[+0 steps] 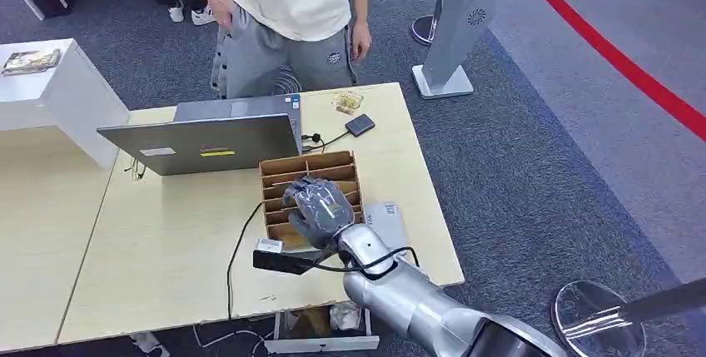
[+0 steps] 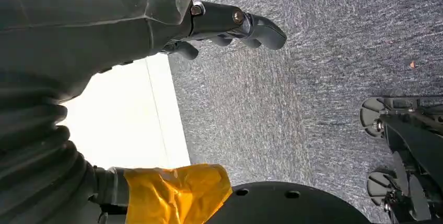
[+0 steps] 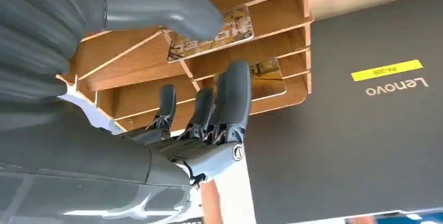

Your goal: Pass the card to the sensor for recognition and then transmit it.

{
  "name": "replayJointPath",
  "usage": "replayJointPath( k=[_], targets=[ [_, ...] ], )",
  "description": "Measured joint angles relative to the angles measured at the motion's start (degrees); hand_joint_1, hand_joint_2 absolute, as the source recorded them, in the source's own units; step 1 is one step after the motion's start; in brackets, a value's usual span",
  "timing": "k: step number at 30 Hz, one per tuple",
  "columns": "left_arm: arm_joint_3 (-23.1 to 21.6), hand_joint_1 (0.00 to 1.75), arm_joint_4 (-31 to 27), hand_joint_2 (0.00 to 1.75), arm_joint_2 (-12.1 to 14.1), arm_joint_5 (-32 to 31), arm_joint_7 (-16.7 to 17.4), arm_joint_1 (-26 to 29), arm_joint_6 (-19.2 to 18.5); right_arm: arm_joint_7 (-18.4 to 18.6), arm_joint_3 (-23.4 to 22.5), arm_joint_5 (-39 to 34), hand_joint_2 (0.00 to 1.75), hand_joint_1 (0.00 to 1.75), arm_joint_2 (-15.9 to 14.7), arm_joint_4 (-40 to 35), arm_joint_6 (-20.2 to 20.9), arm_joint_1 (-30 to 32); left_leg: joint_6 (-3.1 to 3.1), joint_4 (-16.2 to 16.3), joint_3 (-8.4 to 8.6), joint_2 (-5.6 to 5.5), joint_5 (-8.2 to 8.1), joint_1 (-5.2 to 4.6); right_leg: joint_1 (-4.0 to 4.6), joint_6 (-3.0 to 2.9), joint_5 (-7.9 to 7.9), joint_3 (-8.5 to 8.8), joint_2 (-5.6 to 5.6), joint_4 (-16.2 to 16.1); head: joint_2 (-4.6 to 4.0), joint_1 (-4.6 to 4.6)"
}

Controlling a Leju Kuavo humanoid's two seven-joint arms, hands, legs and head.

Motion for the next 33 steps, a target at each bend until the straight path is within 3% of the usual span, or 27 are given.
replayJointPath(
  k=[7, 17, 21, 25, 26, 28, 33],
  targets=[
    [0.0, 0.00, 0.0, 1.75, 0.0, 0.0, 0.0, 0.0, 0.0, 0.6, -0.4, 0.0, 1.75, 0.77, 0.0, 1.3, 0.1, -1.0, 0.00, 0.0, 0.00, 0.00, 0.00, 0.00, 0.00, 0.00, 0.00, 0.00, 0.00, 0.0, 0.00, 0.00],
    [0.0, 0.00, 0.0, 1.75, 0.0, 0.2, 0.0, 0.0, 0.0, 1.3, -1.2, 0.0, 1.75, 0.73, 0.0, 3.0, 0.7, -1.2, 0.00, 0.0, 0.00, 0.00, 0.00, 0.00, 0.00, 0.00, 0.00, 0.00, 0.00, 0.0, 0.00, 0.00],
    [0.0, 0.00, 0.0, 1.75, 0.0, 0.3, 0.0, 0.0, 0.0, 1.5, -1.3, 0.2, 1.75, 0.93, 0.0, 3.6, 0.8, -1.3, 0.00, 0.0, 0.00, 0.00, 0.00, 0.00, 0.00, 0.00, 0.00, 0.00, 0.00, 0.0, 0.00, 0.00],
    [0.0, 0.00, 0.0, 1.75, 0.0, 0.3, 0.0, 0.0, 0.0, 1.5, -1.3, 0.2, 1.75, 1.52, 0.0, 4.2, 0.9, -1.3, 0.00, 0.0, 0.00, 0.00, 0.00, 0.00, 0.00, 0.00, 0.00, 0.00, 0.00, 0.0, 0.00, 0.00],
    [0.0, 0.00, 0.0, 1.75, 0.0, 0.3, 0.0, 0.0, 0.0, 1.5, -1.3, 0.2, 1.75, 1.52, 0.0, 4.3, 1.0, -1.3, 0.00, 0.0, 0.00, 0.00, 0.00, 0.00, 0.00, 0.00, 0.00, 0.00, 0.00, 0.0, 0.00, 0.00],
    [0.0, 0.00, 0.0, 1.75, 0.0, 0.3, 0.0, 0.0, 0.0, 1.6, -1.3, 0.2, 1.75, 1.75, 0.0, 4.6, 1.0, -1.4, 0.00, 0.0, 0.00, 0.00, 0.00, 0.00, 0.00, 0.00, 0.00, 0.00, 0.00, 0.0, 0.00, 0.00],
    [0.0, 0.00, 0.0, 1.75, 0.0, 0.4, 0.0, 0.0, 0.1, 1.6, -1.4, 0.2, 1.75, 1.75, 0.0, 5.0, 1.0, -1.7, 0.00, 0.0, 0.00, 0.00, 0.00, 0.00, 0.00, 0.00, 0.00, 0.00, 0.00, 0.0, 0.00, 0.00]
  ],
)
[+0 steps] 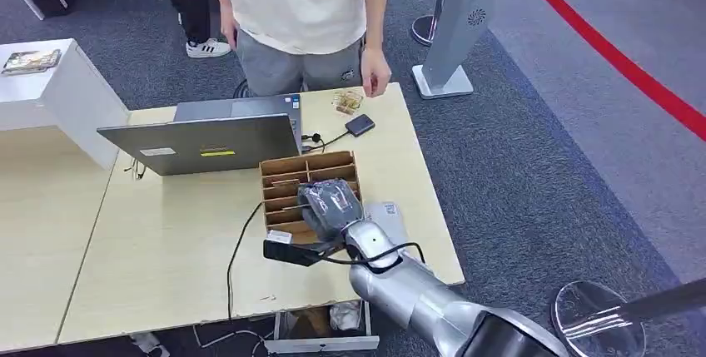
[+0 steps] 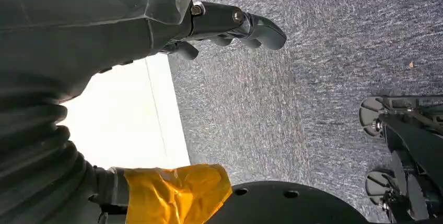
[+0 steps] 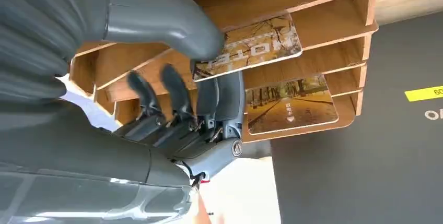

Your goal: Pass the card to the sensor for recognition and then transmit it.

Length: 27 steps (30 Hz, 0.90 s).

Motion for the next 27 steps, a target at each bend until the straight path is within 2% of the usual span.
replayJointPath(
  k=[15, 19, 27],
  targets=[
    [0.0, 0.00, 0.0, 1.75, 0.0, 0.1, 0.0, 0.0, 0.1, -0.2, -0.4, 0.0, 1.75, 1.75, 0.4, 0.7, -0.2, -0.4, -0.01, 0.0, 0.01, 0.00, 0.01, 0.00, 0.00, 0.00, 0.00, 0.00, 0.00, 0.0, 0.00, 0.00],
    [0.0, 0.00, 0.0, 1.75, 0.0, 0.3, 0.0, 0.0, 0.2, -1.4, -1.4, -1.0, 1.75, 1.75, 0.5, 0.5, -0.5, -0.4, -0.02, 0.0, 0.00, 0.00, 0.02, 0.00, 0.00, 0.00, 0.00, 0.00, 0.00, 0.0, 0.00, 0.00],
    [0.0, 0.00, 0.0, 1.75, -0.1, 1.3, 0.0, 0.0, 0.6, -4.0, -3.5, -4.3, 1.75, 1.75, 0.5, -6.5, -0.4, 1.7, -0.02, 0.0, 0.00, 0.01, 0.01, 0.00, 0.00, 0.00, 0.00, -0.03, 0.02, 0.0, 0.00, 0.00]
  ],
)
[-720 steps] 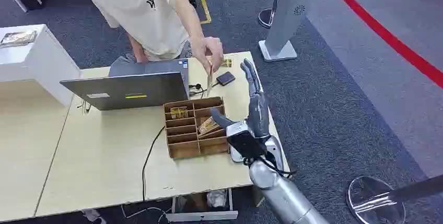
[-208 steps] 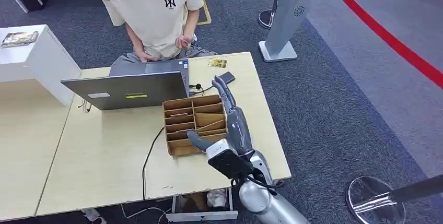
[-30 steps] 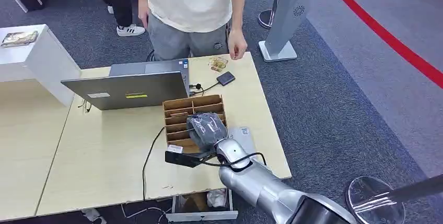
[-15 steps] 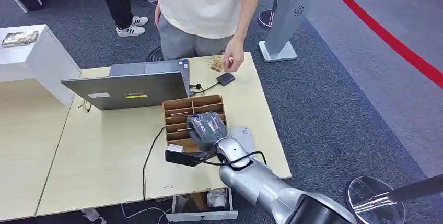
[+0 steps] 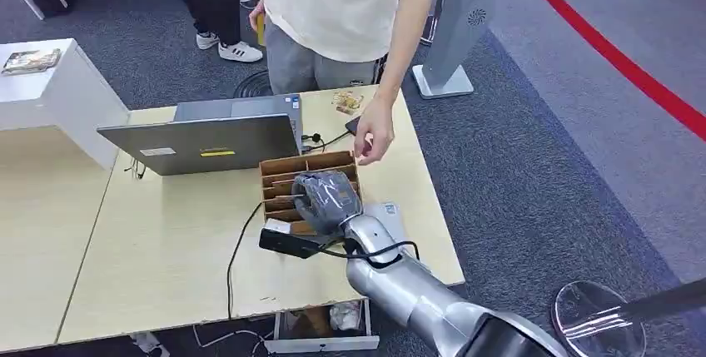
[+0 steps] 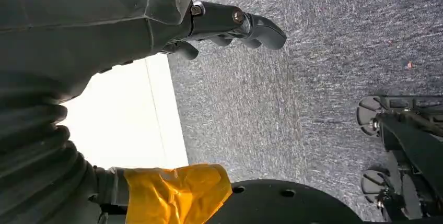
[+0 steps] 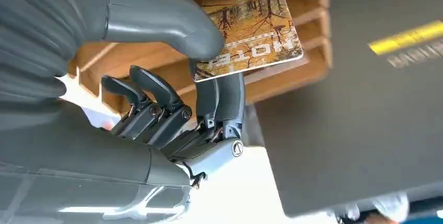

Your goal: Pass the card to the sensor for recognition and then transmit it.

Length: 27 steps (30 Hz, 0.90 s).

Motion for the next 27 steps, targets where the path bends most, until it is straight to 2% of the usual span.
replayJointPath(
  k=[6, 17, 27],
  targets=[
    [0.0, 0.00, 0.0, 1.75, 0.0, 0.7, 0.0, 0.1, 0.1, -1.0, -1.5, -3.2, 1.75, 1.75, -0.7, -9.3, 1.9, 3.1, 0.00, 0.0, -0.01, 0.00, 0.00, 0.00, 0.00, 0.00, 0.00, -0.02, 0.00, 0.0, 0.00, 0.00],
    [0.0, 0.00, 0.0, 1.75, -0.1, 1.2, -0.1, 0.1, 0.4, -3.6, -5.0, -13.3, 1.75, 1.75, -3.5, -23.9, 8.9, 7.2, 0.00, 0.0, -0.01, 0.00, 0.00, -0.01, -0.01, 0.00, 0.00, -0.02, 0.00, 0.0, 0.00, 0.00],
    [0.0, 0.00, 0.0, 1.75, -0.4, 1.4, -0.3, 0.1, 0.7, -3.9, -7.0, -15.5, 1.75, 1.75, -4.7, -30.2, 9.4, 8.9, 0.00, 0.0, -0.01, 0.00, 0.00, 0.00, 0.00, 0.00, 0.00, -0.02, 0.00, 0.0, 0.00, 0.00]
  ],
)
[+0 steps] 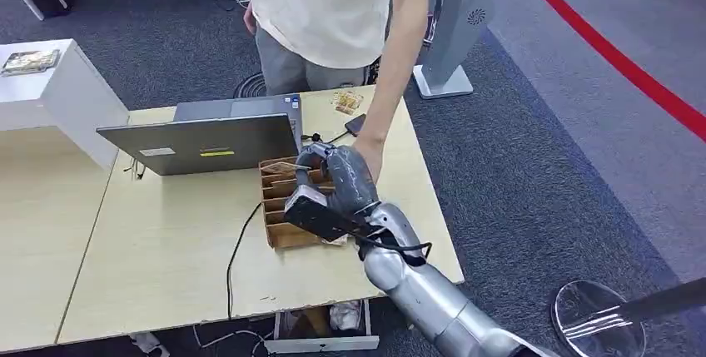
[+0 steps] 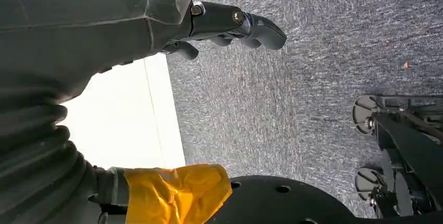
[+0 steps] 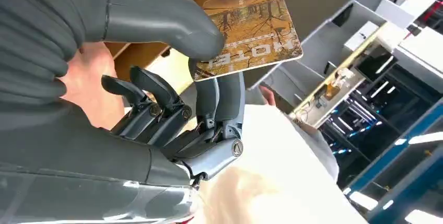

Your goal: Pass the card to the sensor for recognition and then transmit it.

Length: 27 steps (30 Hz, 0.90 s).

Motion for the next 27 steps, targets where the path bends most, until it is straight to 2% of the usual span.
replayJointPath(
  k=[27],
  targets=[
    [0.0, 0.00, 0.0, 1.75, -0.2, 0.5, -0.5, 0.0, 0.0, -0.8, -2.4, -1.0, 1.75, 1.75, -0.6, -3.2, -1.9, 2.4, 0.00, 0.0, 0.00, 0.00, 0.00, 0.00, 0.00, 0.00, 0.00, 0.00, 0.00, 0.0, 0.00, 0.00]
  ],
)
